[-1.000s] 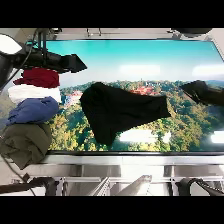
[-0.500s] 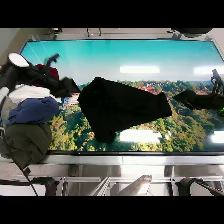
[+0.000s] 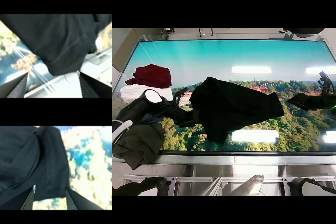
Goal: Fold the shirts.
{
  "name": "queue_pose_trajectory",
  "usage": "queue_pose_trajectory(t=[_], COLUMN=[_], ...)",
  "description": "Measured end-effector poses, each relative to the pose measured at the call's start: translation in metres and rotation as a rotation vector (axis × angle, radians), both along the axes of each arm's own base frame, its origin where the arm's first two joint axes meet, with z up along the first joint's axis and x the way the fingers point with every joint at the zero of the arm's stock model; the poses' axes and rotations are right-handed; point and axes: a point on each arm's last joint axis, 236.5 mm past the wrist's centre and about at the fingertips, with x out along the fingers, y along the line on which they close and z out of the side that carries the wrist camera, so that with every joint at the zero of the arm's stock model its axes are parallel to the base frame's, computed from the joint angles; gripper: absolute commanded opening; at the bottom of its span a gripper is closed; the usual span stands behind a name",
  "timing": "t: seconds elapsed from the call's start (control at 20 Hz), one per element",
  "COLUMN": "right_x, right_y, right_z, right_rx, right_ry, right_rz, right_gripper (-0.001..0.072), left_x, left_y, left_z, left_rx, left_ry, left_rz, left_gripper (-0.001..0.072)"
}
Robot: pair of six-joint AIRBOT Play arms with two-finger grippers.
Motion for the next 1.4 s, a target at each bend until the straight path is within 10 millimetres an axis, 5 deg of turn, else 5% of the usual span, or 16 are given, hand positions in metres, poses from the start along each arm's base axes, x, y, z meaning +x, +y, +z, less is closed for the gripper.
queue_pose_trajectory(t=[0.3, 0.75, 0.85, 1.0, 1.2, 1.25, 1.4], right_x=[0.014, 0.007, 0.005, -0.003, -0.015, -0.017, -0.021], right_y=[0.0, 0.034, 0.041, 0.051, 0.061, 0.062, 0.062], right_z=[-0.033, -0.08, -0.086, -0.089, -0.086, -0.085, -0.081], right_rx=[0.04, 0.112, 0.104, 0.11, 0.133, 0.133, 0.128], right_ry=[0.084, 0.209, 0.219, 0.245, 0.273, 0.276, 0.279], right_rz=[0.035, 0.106, 0.13, 0.171, 0.222, 0.23, 0.249], right_gripper=[0.0431, 0.0421, 0.0078, 0.0024, 0.0024, 0.0024, 0.0024], left_x=[-0.012, -0.004, -0.011, -0.021, -0.017, -0.014, -0.007], left_y=[-0.015, -0.046, -0.057, -0.07, -0.086, -0.09, -0.099], left_z=[-0.012, -0.016, -0.023, -0.035, -0.041, -0.04, -0.03], left_rx=[-0.005, -0.011, -0.01, -0.003, -0.004, -0.008, -0.024], left_ry=[0.001, -0.084, -0.069, -0.03, -0.01, -0.006, -0.006], left_rz=[0.015, 0.009, -0.014, -0.045, -0.083, -0.094, -0.13], left_gripper=[0.0702, 0.0701, 0.07, 0.0689, 0.008, 0.0015, 0.0015])
